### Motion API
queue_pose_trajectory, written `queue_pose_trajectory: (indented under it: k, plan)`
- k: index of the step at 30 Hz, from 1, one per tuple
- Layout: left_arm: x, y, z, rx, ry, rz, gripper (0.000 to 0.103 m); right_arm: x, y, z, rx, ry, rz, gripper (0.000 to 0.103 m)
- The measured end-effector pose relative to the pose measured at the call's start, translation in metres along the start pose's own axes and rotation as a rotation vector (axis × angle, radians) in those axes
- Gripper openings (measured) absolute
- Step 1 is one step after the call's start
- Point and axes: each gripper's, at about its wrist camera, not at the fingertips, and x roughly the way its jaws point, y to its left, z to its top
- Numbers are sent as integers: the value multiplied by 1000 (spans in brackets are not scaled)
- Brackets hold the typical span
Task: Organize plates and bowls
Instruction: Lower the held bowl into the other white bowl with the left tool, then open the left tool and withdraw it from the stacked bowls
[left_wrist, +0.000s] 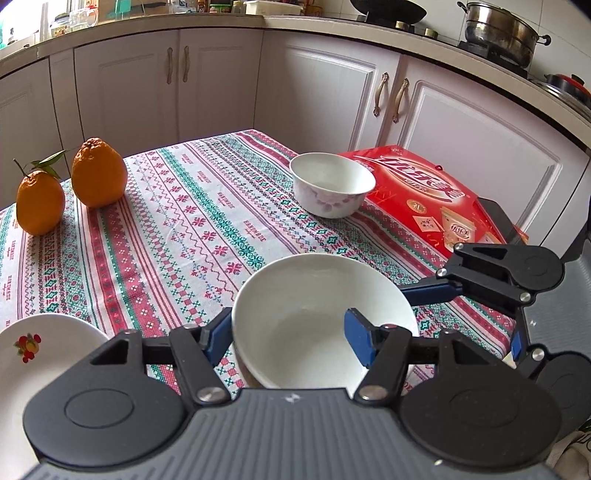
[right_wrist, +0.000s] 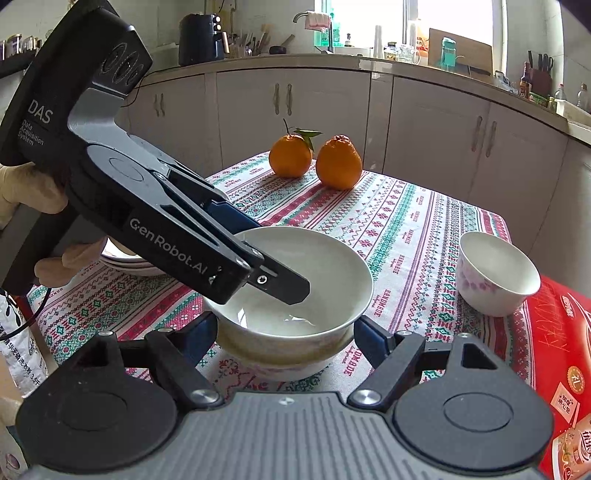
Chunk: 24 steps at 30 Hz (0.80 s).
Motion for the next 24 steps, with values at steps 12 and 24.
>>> queue_pose_trajectory:
  k: [12,24]
  plan:
    - [-5,2,4,-2,-23,1,79,-10,-3,-2,-1,-45,4,98]
    - [-5,-21,50,165,-54,15,95,-40,-43,-9,20,-89,-115,103]
